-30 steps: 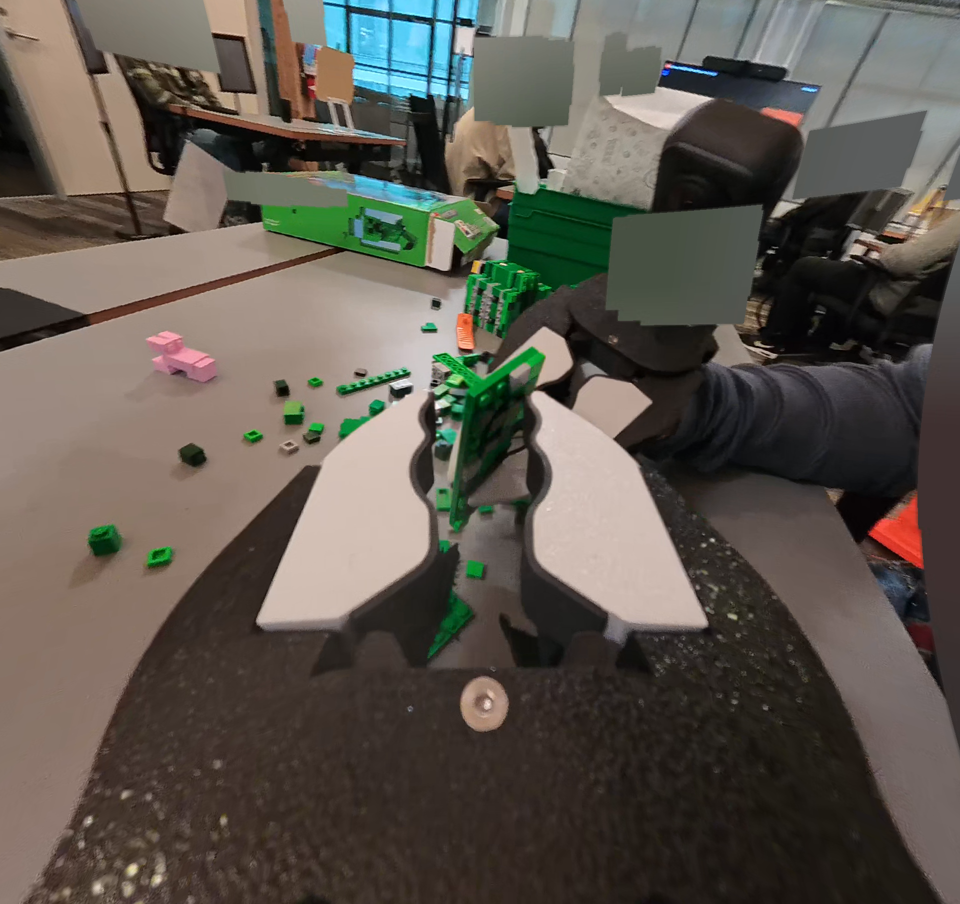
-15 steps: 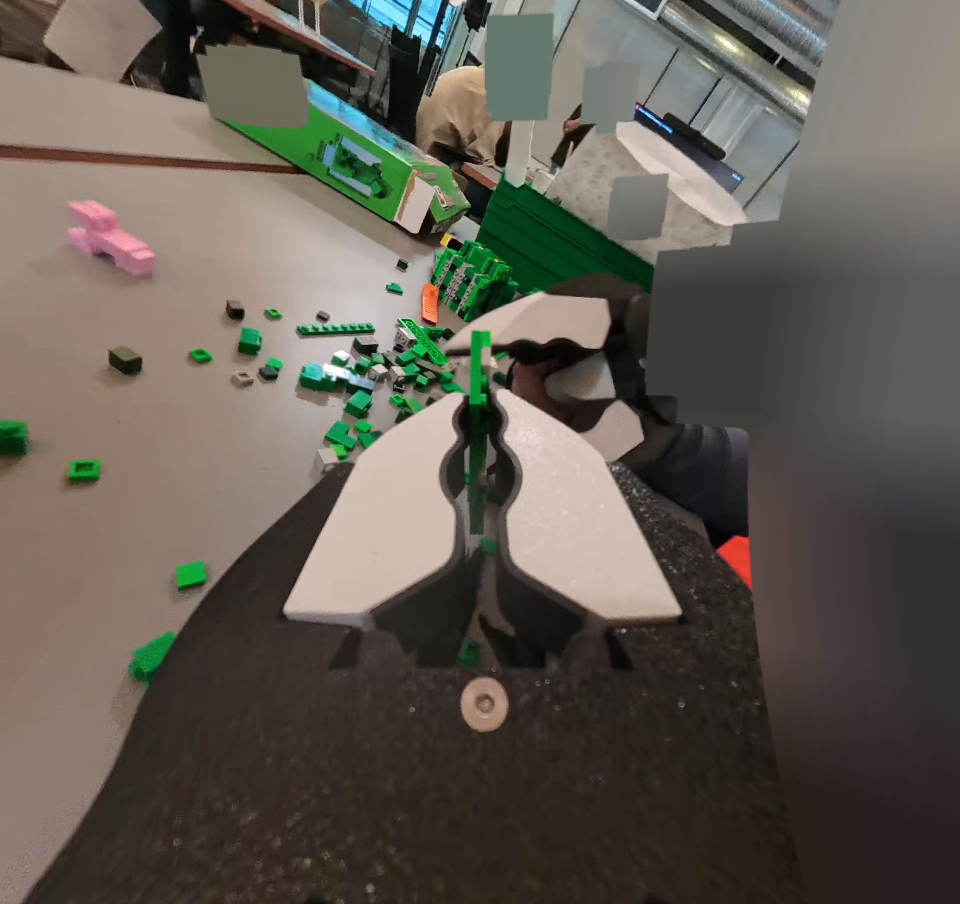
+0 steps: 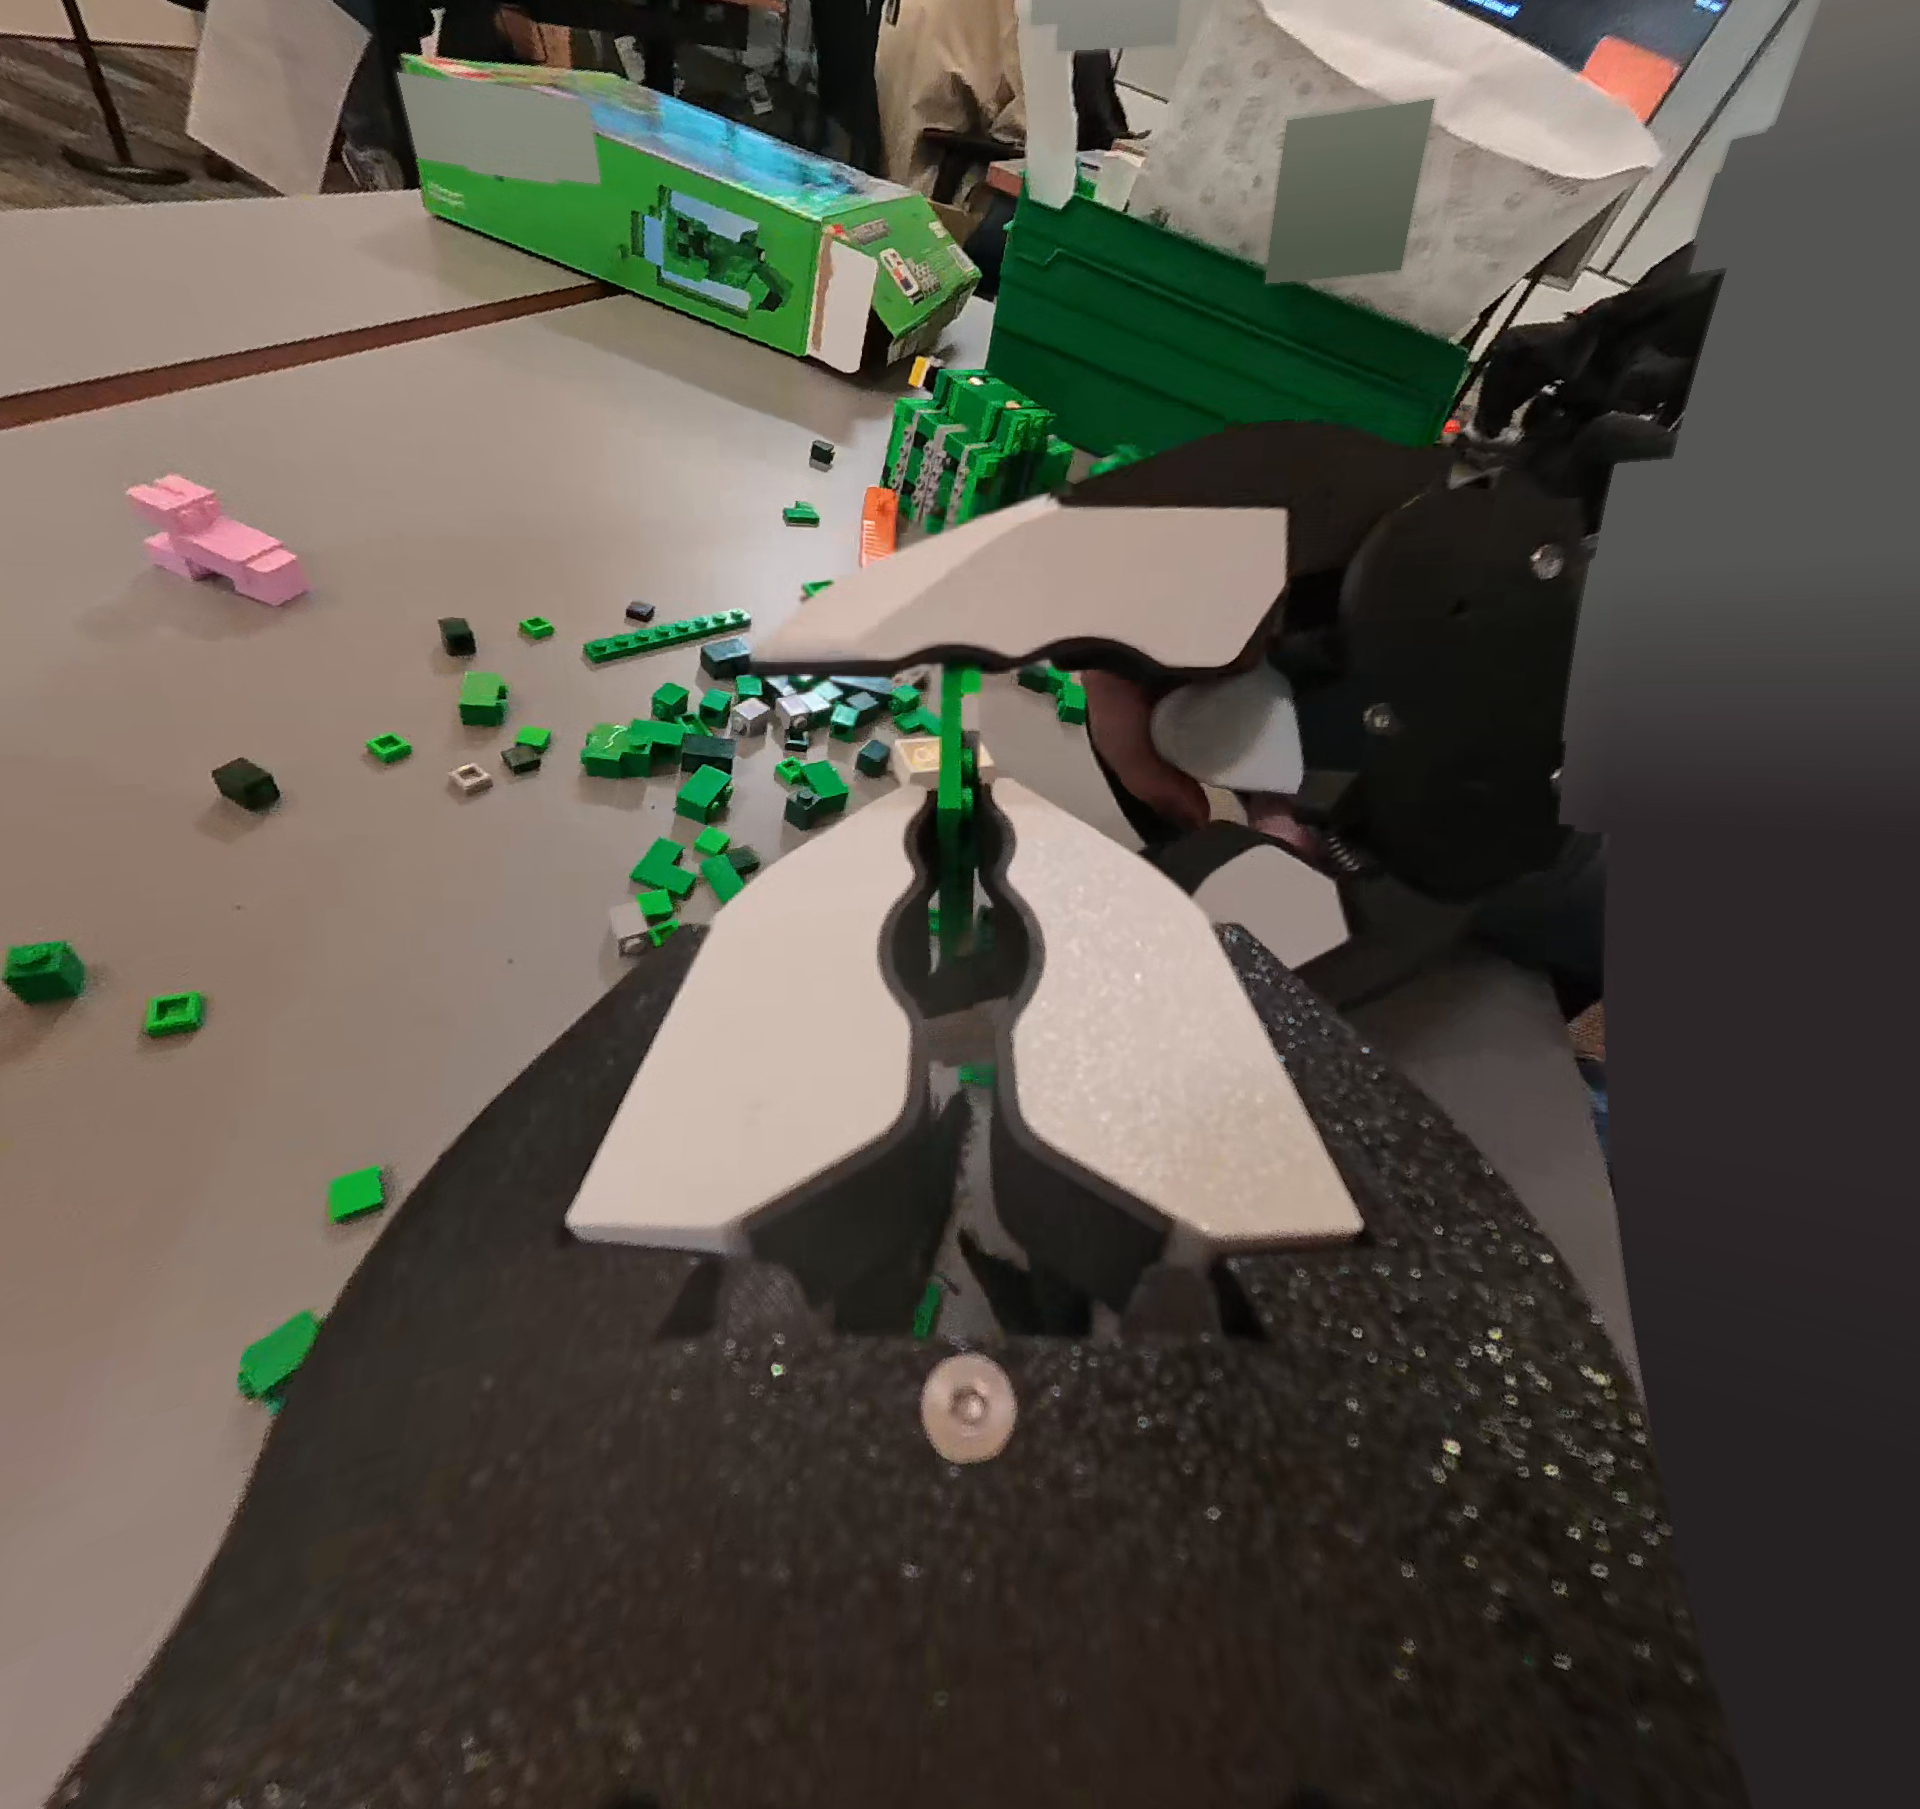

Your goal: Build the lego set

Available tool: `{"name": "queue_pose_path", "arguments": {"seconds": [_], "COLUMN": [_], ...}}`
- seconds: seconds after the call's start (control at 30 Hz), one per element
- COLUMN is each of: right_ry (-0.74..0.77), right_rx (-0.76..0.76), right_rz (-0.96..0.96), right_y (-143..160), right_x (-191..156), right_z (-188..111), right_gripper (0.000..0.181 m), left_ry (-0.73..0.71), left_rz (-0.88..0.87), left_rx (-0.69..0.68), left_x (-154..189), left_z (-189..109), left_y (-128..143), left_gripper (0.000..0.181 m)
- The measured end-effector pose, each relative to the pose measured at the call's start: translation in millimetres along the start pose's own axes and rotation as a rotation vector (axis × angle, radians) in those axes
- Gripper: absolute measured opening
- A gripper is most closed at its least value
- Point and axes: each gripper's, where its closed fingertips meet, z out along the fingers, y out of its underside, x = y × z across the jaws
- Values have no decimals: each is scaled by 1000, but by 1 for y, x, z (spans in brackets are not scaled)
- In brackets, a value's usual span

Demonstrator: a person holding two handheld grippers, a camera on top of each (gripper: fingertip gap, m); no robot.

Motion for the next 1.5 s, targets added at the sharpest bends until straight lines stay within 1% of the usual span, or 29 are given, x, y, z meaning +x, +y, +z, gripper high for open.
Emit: {"name": "queue_pose_path", "arguments": {"seconds": [0.07,0.13,0.17,0.27,0.4,0.57,0.67,0.8,1.1,1.4,1.43,1.47,1.5], "right_ry": [-5,-4,1,-5,22,129,183,253,324,369,386,398,395], "right_rx": [-7,6,21,24,5,-53,-88,-149,-225,-258,-237,-204,-196], "right_rz": [26,57,66,44,-3,-134,-197,-271,-289,-403,-410,-445,-476], "right_y": [0,-1,-3,-4,1,8,9,11,8,9,5,-1,-4], "right_x": [0,2,4,2,2,3,5,10,16,19,19,17,14], "right_z": [1,0,-2,-2,4,16,23,31,41,46,44,41,41], "right_gripper": [60,52,46,42,43,43,43,45,48,52,47,41,42], "left_ry": [-10,-4,10,64,53,52,71,59,45,107,86,69,87], "left_rz": [0,-8,-22,-62,-108,-288,-378,-433,-532,-677,-685,-688,-695], "left_rx": [-2,0,8,25,14,19,44,79,189,258,264,305,299], "left_x": [-1,-2,0,2,-3,-15,-22,-30,-42,-47,-50,-57,-56], "left_z": [0,1,2,4,5,6,4,4,-4,-5,-6,-11,-13], "left_y": [1,2,2,3,7,12,13,12,3,1,1,-2,-2], "left_gripper": [6,5,5,7,6,8,9,9,8,10,10,6,6]}}
